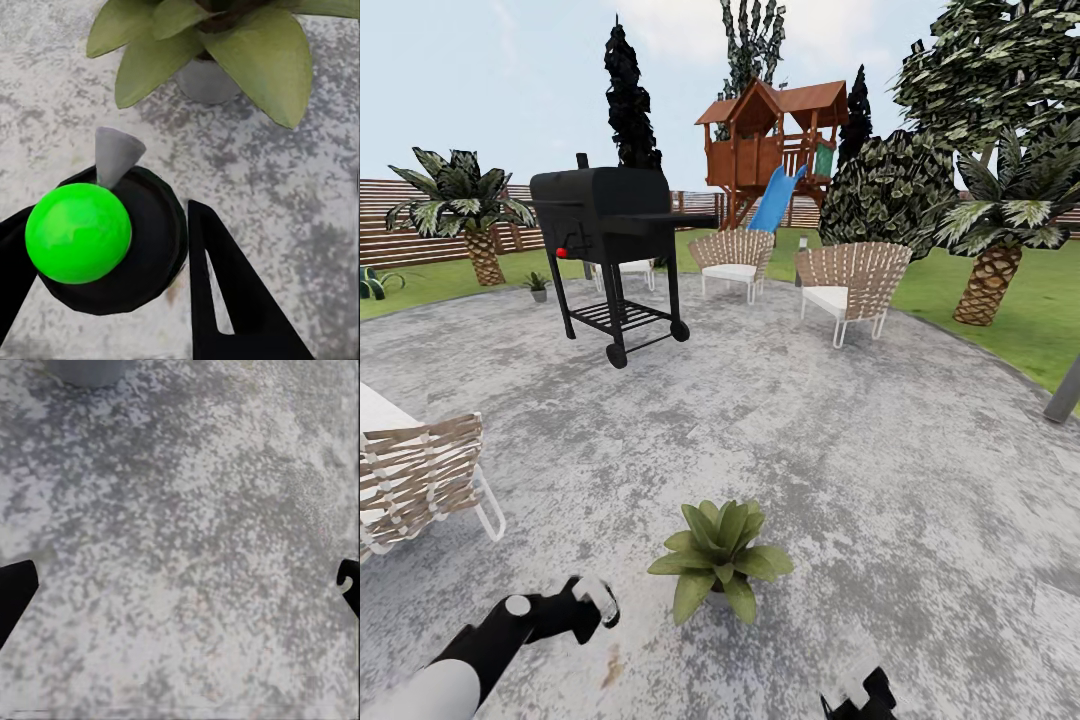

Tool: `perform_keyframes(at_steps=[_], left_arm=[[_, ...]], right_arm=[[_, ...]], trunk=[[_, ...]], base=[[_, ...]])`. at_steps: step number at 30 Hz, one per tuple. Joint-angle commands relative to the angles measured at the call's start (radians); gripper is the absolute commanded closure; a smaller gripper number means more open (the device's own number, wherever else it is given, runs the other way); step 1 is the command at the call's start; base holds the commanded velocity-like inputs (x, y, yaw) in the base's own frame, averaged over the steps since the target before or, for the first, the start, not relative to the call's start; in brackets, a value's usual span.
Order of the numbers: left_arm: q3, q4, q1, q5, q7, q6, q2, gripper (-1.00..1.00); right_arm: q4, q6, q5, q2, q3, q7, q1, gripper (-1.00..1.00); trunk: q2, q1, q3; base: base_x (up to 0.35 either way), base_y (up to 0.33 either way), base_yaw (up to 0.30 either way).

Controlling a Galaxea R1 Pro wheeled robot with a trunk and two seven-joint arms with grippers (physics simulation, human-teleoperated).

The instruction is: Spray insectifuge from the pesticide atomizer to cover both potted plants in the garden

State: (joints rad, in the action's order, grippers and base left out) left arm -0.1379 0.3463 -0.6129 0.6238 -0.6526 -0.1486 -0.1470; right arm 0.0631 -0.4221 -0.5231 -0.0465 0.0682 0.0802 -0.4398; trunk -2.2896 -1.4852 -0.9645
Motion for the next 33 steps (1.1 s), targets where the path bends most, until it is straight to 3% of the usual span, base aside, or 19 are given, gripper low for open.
perform_keyframes(at_steps=[1,2,5,6,25,27,30,33], left_arm=[[-0.011,0.001,-0.001,0.008,0.006,0.033,0.011,1.00],[-0.012,0.001,-0.001,0.007,0.017,0.070,0.021,1.00],[-0.011,0.001,-0.004,0.007,0.055,0.196,0.049,1.00],[0.002,0.016,-0.042,0.118,-0.098,0.602,0.056,1.00],[0.004,0.019,-0.054,0.119,-0.102,0.605,0.065,1.00],[0.004,0.019,-0.062,0.120,-0.110,0.622,0.075,1.00],[0.006,0.019,-0.107,0.137,-0.169,0.722,0.082,1.00],[0.020,0.019,-0.137,0.181,-0.219,0.774,0.082,1.00]], right_arm=[[-0.013,-0.006,-0.001,-0.006,-0.002,0.021,0.000,-1.00],[-0.019,-0.008,0.009,-0.012,-0.015,0.028,0.001,-1.00],[-0.031,-0.010,0.110,-0.026,-0.101,0.040,0.002,-1.00],[-0.034,-0.008,0.395,-0.033,-0.139,0.254,0.003,-1.00],[-0.036,-0.009,0.393,-0.034,-0.137,0.217,0.003,-1.00],[-0.037,-0.008,0.393,-0.035,-0.137,0.217,0.003,-1.00],[-0.037,-0.008,0.393,-0.035,-0.137,0.218,0.003,-1.00],[-0.037,-0.007,0.393,-0.035,-0.137,0.218,0.004,-1.00]], trunk=[[0.000,0.000,-0.001],[0.000,0.000,-0.001],[0.000,0.000,-0.001],[0.000,0.000,-0.001],[0.000,0.000,-0.001],[0.000,0.000,-0.001],[0.000,0.000,-0.001],[0.000,0.000,-0.001]], base=[[0.000,0.000,0.000],[0.000,0.000,0.000],[0.000,0.000,0.000],[0.000,0.000,0.000],[0.000,0.000,0.000],[0.000,0.000,0.000],[0.000,0.000,0.000],[0.000,0.000,0.000]])
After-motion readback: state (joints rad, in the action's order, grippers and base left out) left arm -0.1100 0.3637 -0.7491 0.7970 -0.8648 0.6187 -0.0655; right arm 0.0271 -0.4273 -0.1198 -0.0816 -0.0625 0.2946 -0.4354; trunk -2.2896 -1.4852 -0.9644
